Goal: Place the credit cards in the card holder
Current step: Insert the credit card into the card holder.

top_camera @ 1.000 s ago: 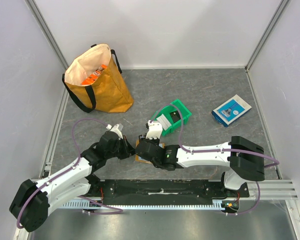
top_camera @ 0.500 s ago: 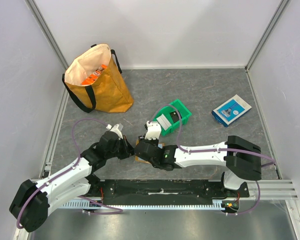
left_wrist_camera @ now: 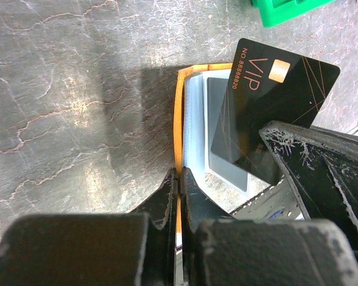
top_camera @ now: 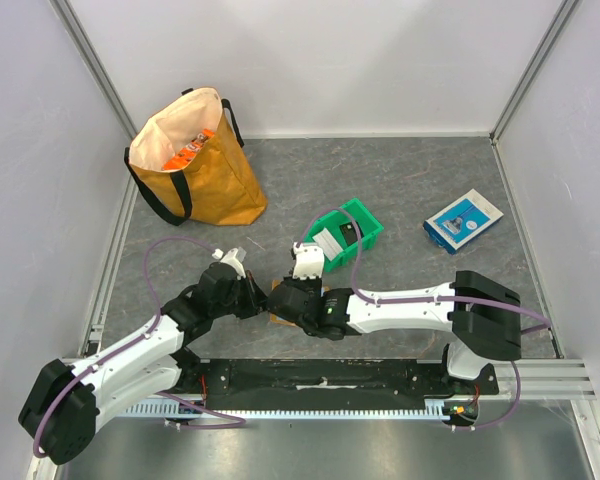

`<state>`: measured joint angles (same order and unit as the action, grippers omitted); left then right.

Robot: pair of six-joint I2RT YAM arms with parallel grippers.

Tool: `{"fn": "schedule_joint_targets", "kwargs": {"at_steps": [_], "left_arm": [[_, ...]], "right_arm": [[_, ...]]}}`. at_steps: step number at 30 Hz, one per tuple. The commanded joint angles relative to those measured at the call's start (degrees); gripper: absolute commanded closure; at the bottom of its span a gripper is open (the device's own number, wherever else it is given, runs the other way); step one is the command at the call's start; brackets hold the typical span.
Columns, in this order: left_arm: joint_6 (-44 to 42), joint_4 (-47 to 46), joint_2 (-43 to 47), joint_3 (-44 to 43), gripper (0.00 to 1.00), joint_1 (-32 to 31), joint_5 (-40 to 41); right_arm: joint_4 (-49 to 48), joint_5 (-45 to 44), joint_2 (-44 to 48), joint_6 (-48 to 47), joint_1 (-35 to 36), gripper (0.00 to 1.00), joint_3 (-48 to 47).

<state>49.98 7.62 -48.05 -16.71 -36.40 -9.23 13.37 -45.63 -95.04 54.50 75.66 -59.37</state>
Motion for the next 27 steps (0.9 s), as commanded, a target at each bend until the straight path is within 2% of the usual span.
{"fn": "schedule_joint_targets", "kwargs": {"at_steps": [1,5,12,19,27], "left_arm": [[0.2,-0.1,0.0,-1.0,0.98,-0.1,1.1],[-0.1,0.1,-1.2,-0.6,0.98,-0.1,2.4],[0.1,-1.5,-4.4,0.4,0.98,-0.1,3.6],[0.4,-2.3,-5.8,1.1,0.98,0.0,4.3],[0.6,-3.0,-6.7,2.6,0.98,-0.1,5.3]], "right_arm": [[5.7,-5.0,2.1,1.3,0.4,1.0,-1.5],[5.7,-3.9,5.5,1.5,-0.2,1.0,0.8],[1.8,6.2,10.8,2.5,-4.8,1.0,9.8],[-19.1,20.9,16.4,0.6,-7.7,1.0,20.4],[-33.1,31.2,12.3,4.5,-11.6,1.0,25.9]]}}
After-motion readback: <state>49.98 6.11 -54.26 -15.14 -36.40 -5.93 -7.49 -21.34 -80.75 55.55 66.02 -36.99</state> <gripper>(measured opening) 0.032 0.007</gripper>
